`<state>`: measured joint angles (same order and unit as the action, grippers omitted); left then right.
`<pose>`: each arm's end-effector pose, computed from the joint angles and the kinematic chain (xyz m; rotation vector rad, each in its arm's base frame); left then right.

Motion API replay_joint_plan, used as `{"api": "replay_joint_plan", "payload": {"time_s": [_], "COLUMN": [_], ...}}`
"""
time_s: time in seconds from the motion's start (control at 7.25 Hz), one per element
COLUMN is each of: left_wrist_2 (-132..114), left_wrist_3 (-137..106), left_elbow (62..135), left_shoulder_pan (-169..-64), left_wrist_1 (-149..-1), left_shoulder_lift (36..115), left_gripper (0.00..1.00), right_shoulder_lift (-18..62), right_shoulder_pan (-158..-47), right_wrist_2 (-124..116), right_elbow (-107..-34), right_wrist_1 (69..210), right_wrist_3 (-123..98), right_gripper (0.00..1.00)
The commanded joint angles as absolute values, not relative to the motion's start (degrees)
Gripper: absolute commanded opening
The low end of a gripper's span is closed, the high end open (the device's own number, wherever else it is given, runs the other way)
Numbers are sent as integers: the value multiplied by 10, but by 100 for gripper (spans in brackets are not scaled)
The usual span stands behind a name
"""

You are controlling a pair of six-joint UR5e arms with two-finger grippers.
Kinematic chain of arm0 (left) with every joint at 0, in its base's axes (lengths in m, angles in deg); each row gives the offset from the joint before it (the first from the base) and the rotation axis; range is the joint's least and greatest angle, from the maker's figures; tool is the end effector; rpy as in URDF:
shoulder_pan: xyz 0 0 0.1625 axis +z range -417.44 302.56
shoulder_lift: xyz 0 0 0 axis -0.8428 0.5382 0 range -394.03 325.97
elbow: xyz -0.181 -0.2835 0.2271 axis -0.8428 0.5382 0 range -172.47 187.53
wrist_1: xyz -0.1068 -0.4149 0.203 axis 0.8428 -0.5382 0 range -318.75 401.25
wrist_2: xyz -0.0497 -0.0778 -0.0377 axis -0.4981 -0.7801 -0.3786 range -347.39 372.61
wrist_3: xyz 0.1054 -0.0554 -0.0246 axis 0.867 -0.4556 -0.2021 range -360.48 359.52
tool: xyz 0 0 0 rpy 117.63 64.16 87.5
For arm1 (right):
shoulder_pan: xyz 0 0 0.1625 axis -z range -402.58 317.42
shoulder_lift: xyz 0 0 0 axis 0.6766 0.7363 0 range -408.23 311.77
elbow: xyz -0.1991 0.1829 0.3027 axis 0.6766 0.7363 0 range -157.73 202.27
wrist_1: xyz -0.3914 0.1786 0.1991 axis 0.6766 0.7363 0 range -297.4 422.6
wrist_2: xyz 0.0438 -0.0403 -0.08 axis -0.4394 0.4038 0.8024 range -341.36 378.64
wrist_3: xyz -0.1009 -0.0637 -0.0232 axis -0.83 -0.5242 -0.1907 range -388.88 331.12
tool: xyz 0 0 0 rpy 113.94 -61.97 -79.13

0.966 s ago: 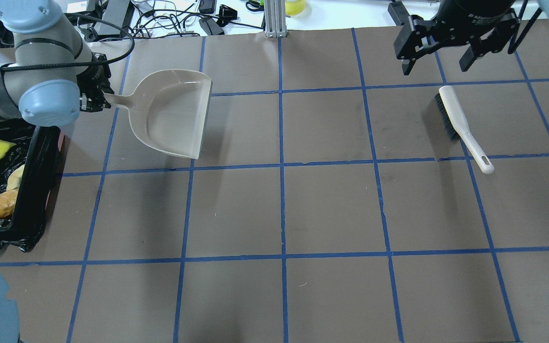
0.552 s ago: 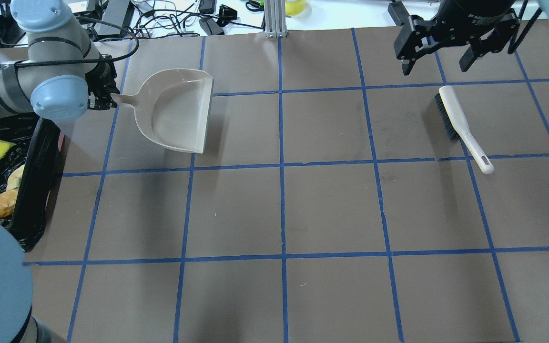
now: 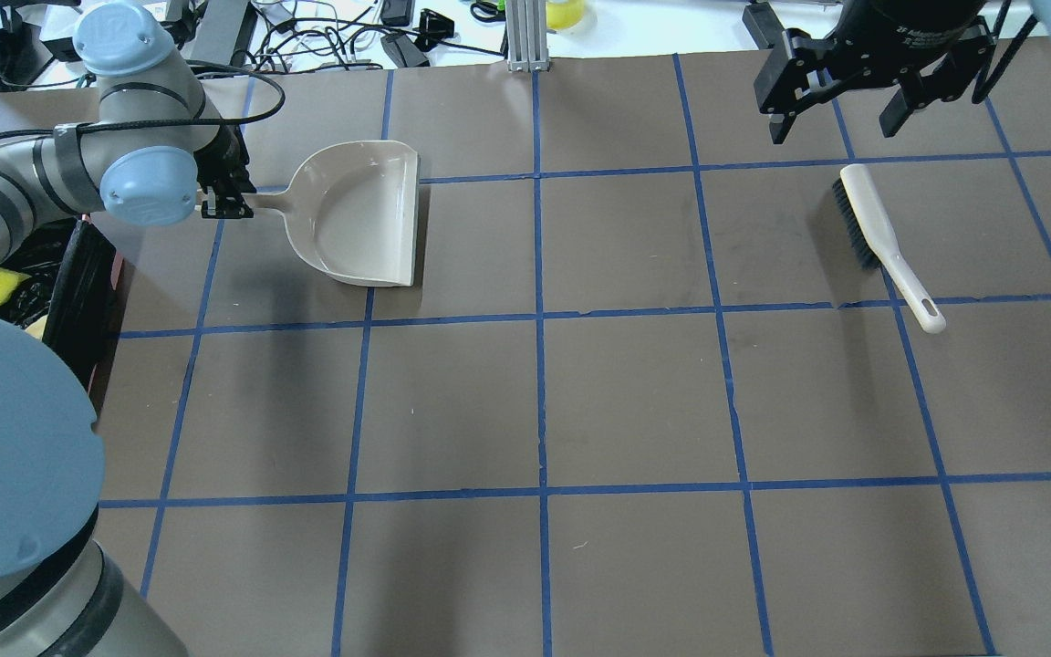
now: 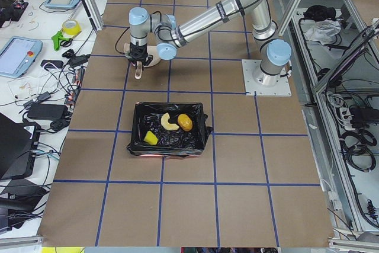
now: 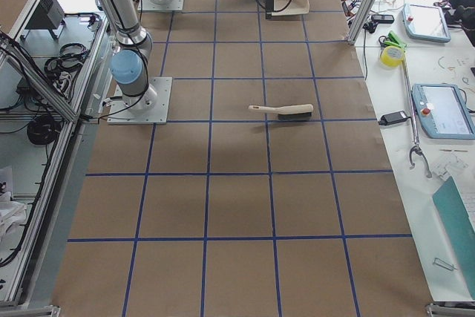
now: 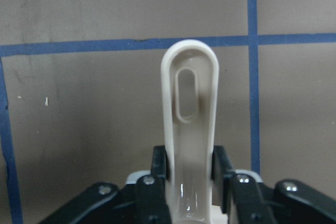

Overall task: Sweep and dump trash into bin
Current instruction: 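Set the dustpan flat on the table with the left gripper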

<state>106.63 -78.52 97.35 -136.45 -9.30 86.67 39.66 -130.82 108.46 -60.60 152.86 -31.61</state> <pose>0.0140 -0.7271 0.1760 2.1814 -2.2067 0.2623 0.1160 -0.5824 0.4960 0.0268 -3.1377 0.1446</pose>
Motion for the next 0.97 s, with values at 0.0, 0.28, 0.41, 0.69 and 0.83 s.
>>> {"api": "replay_joint_plan", "payload": {"time_s": [0.0,0.28,0.41,0.69,0.83], "left_wrist_2": [1067,1067,1067,1066,1067], "left_wrist_3": [-787,-789,-787,-789,-784], "left_elbow": [967,962,968,972,978], "left_shoulder_pan": [-1365,-1365,-1365,-1365,-1365], "left_wrist_1": [-92,-93,-93,-95,-95], "left_shoulder_lift": [881,881,878,871,865], "left_gripper": [0,0,0,42,54], "right_shoulder_lift": [397,397,397,397,397], "right_shoulder_pan": [-1308,-1308,-1308,-1308,-1308], "right_wrist_2": [1085,1085,1085,1085,1085], "right_elbow": [-606,-606,-606,-606,-606], "right_wrist_1": [1529,1529,1529,1528,1528], "right_wrist_3": [-316,-316,-316,-316,-316], "right_gripper": [100,100,100,100,100]}}
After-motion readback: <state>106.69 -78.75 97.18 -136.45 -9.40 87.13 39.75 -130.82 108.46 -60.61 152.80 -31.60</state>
